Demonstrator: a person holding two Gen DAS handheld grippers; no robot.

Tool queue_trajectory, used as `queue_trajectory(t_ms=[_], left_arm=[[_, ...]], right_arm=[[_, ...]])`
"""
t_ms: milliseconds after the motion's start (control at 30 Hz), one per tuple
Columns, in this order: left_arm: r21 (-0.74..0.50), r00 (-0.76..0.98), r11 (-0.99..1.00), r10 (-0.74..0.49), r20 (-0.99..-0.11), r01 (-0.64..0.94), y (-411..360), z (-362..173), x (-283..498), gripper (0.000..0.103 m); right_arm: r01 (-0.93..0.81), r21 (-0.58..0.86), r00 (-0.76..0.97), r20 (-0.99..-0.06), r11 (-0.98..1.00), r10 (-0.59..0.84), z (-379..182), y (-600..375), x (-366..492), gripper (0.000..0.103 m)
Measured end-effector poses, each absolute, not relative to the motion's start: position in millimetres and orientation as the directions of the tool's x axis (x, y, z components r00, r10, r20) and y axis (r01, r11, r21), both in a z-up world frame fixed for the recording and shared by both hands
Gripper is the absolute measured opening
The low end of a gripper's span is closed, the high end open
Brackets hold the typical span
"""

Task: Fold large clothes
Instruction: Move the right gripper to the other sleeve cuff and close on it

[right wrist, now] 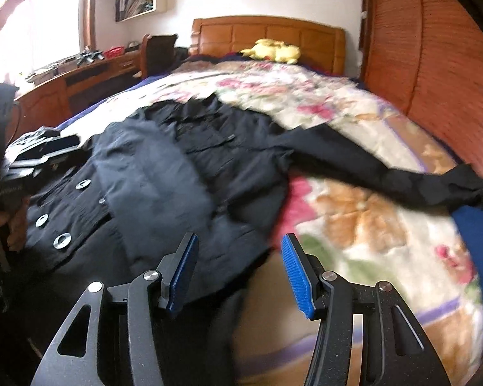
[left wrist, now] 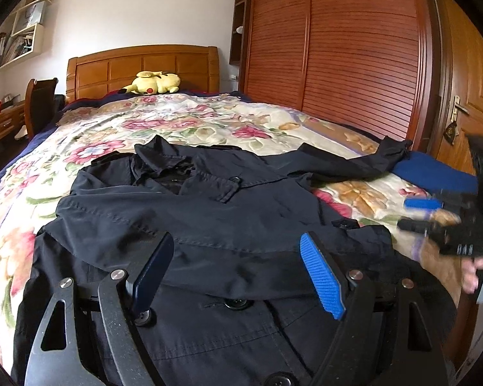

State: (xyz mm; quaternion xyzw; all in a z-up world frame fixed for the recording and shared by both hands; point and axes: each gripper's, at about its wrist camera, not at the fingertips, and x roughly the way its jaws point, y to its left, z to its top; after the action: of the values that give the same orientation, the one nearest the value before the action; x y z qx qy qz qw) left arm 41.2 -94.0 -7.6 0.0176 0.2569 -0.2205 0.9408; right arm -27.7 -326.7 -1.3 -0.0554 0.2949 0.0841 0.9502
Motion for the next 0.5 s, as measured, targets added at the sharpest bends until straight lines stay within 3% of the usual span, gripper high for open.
queue_trajectory(t_ms=[500], left_arm=[[-0.073, 0.768, 0.91, -0.386, -0.51, 0.409, -100.1, -14.8, 45.6, 0.082]], right_arm=[[0.123, -0.178, 0.817, -0.541, 0.976, -0.201, 18.8, -444.1, 42.7, 0.066]])
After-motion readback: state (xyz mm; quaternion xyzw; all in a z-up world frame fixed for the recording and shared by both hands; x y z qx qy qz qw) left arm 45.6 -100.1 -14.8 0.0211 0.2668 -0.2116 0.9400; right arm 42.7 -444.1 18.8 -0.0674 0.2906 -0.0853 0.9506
